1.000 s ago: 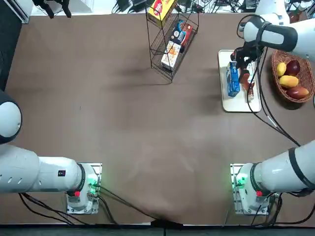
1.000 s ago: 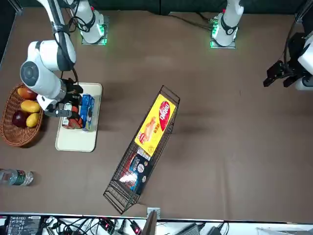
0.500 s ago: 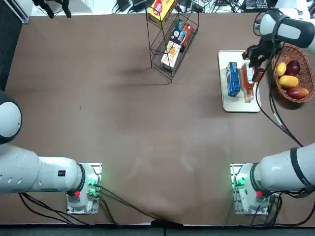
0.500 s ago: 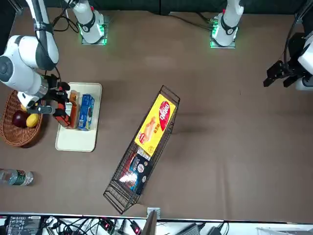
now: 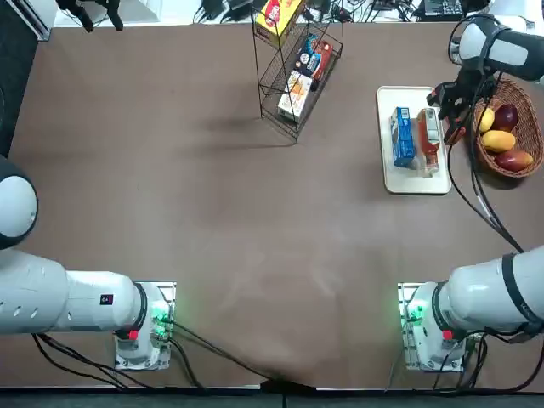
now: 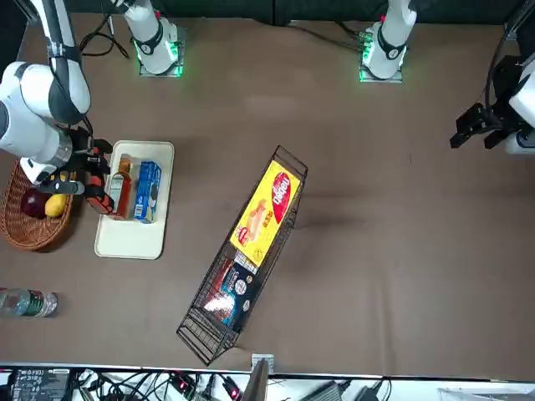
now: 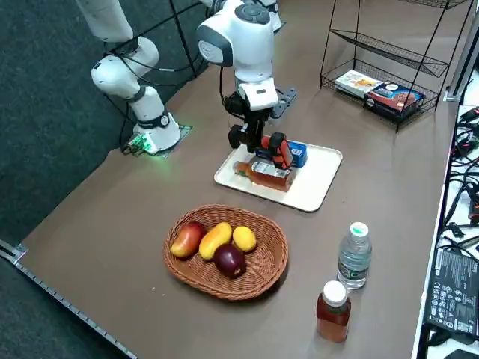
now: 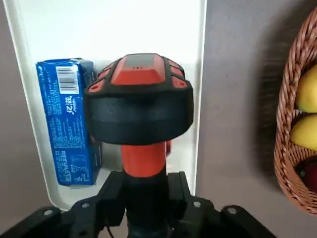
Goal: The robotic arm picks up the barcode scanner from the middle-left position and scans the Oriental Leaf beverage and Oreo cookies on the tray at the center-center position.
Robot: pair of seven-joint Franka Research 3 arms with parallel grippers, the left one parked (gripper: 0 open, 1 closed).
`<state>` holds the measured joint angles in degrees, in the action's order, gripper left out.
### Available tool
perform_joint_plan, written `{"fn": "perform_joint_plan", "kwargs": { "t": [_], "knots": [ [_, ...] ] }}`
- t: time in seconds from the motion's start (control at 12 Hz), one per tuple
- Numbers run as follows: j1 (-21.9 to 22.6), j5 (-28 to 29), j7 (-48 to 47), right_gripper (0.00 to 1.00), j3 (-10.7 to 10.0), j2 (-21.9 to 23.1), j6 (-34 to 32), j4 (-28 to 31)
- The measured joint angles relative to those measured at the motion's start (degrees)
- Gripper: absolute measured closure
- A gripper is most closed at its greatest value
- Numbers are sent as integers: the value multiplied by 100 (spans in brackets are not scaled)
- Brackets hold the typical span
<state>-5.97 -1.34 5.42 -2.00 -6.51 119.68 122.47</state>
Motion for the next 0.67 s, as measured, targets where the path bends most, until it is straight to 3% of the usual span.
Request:
{"fn": "perform_joint_plan", "kwargs": {
  "t": [0.67],
  "knots": [
    [-101, 0, 3, 57, 0, -137, 41, -19]
  ]
}}
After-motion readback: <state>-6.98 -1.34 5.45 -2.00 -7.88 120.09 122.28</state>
